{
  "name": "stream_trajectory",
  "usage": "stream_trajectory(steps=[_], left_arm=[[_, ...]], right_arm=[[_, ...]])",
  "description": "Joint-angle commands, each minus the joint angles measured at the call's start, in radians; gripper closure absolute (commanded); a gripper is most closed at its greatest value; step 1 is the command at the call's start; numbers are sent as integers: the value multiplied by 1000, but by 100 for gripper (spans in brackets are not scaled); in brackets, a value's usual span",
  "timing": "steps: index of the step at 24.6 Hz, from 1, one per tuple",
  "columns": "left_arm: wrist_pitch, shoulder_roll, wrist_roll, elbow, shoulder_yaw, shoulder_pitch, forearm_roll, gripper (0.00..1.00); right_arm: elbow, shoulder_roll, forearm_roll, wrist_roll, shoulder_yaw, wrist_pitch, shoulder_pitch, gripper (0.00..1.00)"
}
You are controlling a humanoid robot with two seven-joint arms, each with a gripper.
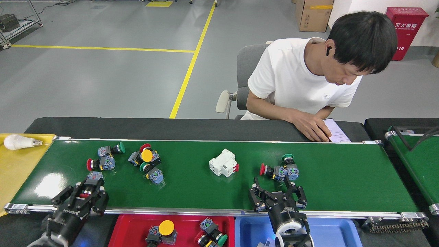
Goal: Pick switch part from conveyor to tray
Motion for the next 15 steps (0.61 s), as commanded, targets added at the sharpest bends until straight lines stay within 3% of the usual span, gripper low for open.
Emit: stream_trajectory(steps=[1, 6, 8, 9, 10, 11, 12, 13, 15], left_arm=[[-63, -21, 7, -94, -23, 47, -1, 95], [-96, -25, 10, -179, -221, 84, -105, 92], [-96, -30, 14, -180, -277, 84, -165, 83], [-96, -33, 13, -179, -293, 84, -182, 72], [-96, -37, 14, -179, -307, 84, -193, 49], [-96, -44, 13, -180, -316, 86, -194, 37], [-98, -48, 13, -179, -316, 87, -198, 13], [-98, -50, 13, -179, -316, 87, -196, 0], [-96, -53, 13, -179, -309, 87, -193, 0]], right_arm=[[27, 10, 2, -1, 15, 44, -43, 1], [151, 35, -3, -5, 23, 89, -139, 1], [205, 52, -3, -10, 26, 89, -174, 1], [223, 52, -4, -10, 29, 89, -187, 1], [245, 52, -7, -10, 46, 89, -207, 1], [263, 53, -13, -12, 60, 89, -224, 1], [277, 53, -16, -12, 69, 89, -237, 1], [286, 53, -18, -12, 75, 89, -245, 2], [294, 53, -16, -12, 86, 78, -248, 11]])
